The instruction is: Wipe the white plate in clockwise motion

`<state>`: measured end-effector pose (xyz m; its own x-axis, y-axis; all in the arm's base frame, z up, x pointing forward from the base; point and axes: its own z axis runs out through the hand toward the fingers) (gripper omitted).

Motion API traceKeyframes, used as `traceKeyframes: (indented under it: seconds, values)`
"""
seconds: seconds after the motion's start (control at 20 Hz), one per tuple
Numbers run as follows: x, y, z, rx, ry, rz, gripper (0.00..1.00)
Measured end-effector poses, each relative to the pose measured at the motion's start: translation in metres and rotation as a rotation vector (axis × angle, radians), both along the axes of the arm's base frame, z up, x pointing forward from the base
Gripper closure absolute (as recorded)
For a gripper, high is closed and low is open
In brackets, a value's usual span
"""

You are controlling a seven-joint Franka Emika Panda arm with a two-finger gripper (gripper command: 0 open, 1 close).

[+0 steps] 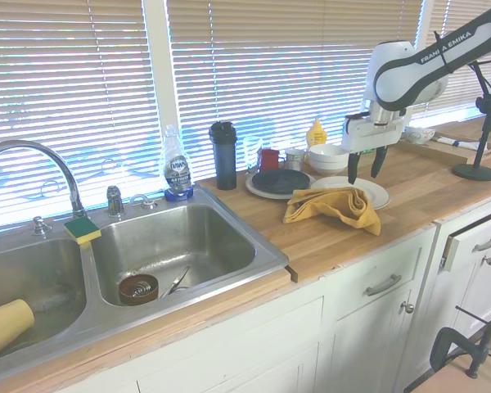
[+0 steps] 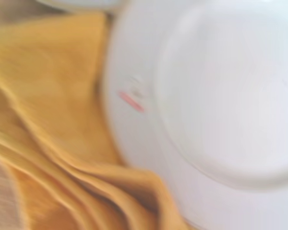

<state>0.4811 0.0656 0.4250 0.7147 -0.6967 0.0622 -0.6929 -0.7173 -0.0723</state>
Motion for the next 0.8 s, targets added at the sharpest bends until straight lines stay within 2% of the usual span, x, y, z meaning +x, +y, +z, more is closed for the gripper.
traceKeyframes:
  seconds: [0.25,0.55,0.8]
  values:
    - [0.018,0.03,-0.004,0.026,0.065,0.089,0.0]
    - [0.03,0.046,-0.029,0.03,0.176,0.238,0.0]
    - [0.032,0.054,-0.049,0.016,0.209,0.358,0.0]
